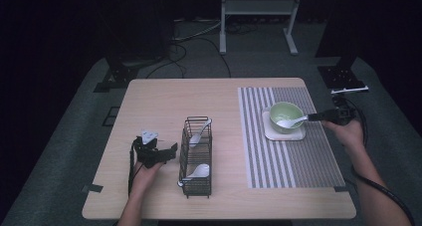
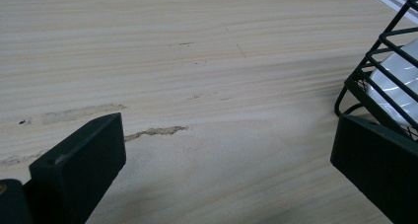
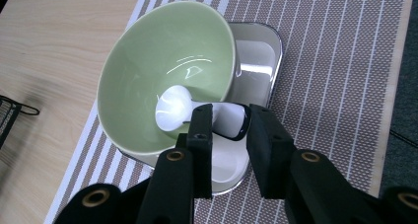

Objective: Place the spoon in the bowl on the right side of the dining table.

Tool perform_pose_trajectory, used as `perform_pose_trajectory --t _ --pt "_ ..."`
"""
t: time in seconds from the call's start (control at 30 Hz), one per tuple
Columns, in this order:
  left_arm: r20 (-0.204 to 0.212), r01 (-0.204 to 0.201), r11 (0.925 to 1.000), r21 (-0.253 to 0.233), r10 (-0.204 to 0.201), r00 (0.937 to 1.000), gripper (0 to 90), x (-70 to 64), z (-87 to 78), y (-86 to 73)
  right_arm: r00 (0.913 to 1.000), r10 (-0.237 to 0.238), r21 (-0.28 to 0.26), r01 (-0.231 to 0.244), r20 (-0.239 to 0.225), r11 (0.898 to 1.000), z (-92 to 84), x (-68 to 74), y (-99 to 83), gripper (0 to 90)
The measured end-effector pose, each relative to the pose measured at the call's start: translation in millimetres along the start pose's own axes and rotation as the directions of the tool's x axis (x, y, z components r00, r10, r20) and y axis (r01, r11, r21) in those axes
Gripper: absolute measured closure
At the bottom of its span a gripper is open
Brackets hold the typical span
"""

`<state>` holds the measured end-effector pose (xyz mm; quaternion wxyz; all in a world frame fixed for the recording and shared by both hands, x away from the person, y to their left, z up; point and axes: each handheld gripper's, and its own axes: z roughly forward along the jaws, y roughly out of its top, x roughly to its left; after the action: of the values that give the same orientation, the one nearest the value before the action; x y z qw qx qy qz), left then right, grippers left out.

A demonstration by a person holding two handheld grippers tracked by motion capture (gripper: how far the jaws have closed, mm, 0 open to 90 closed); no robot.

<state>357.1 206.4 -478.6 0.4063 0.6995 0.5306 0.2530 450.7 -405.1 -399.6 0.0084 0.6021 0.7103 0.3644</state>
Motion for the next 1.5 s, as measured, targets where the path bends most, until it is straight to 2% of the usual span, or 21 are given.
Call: perform_pose_trajectory --t 0.37,0.63,0.8,0.93,1.5 --pt "0.003 -0.007 1.0000 0.001 0.007 1.0000 0.0 -0.6 -0.2 -0.1 0.9996 -0.028 0.013 0.028 -0.004 1.000 2.2 5.6 -10.4 68.5" --pt "0.004 -0.003 1.0000 0.002 0.003 1.0000 0.0 -0.1 0.0 0.0 0.9992 -0.031 0.023 0.032 -0.025 0.999 2.7 4.4 -19.2 66.8" --pt "0.003 -0.005 1.0000 0.001 0.005 1.0000 0.0 -0.5 -0.2 0.0 0.9983 -0.033 0.008 0.033 -0.048 0.999 0.5 3.9 -25.5 65.6" --pt "0.002 -0.008 1.0000 0.002 0.008 1.0000 0.0 -0.7 -0.2 0.0 0.9980 -0.042 0.012 0.043 -0.046 0.999 -1.0 4.3 -29.0 64.6" --pt "0.002 -0.006 1.0000 0.001 0.006 1.0000 0.0 -0.6 -0.3 -0.1 0.9925 -0.112 0.059 0.115 -0.049 0.992 4.8 18.2 -45.2 50.3"
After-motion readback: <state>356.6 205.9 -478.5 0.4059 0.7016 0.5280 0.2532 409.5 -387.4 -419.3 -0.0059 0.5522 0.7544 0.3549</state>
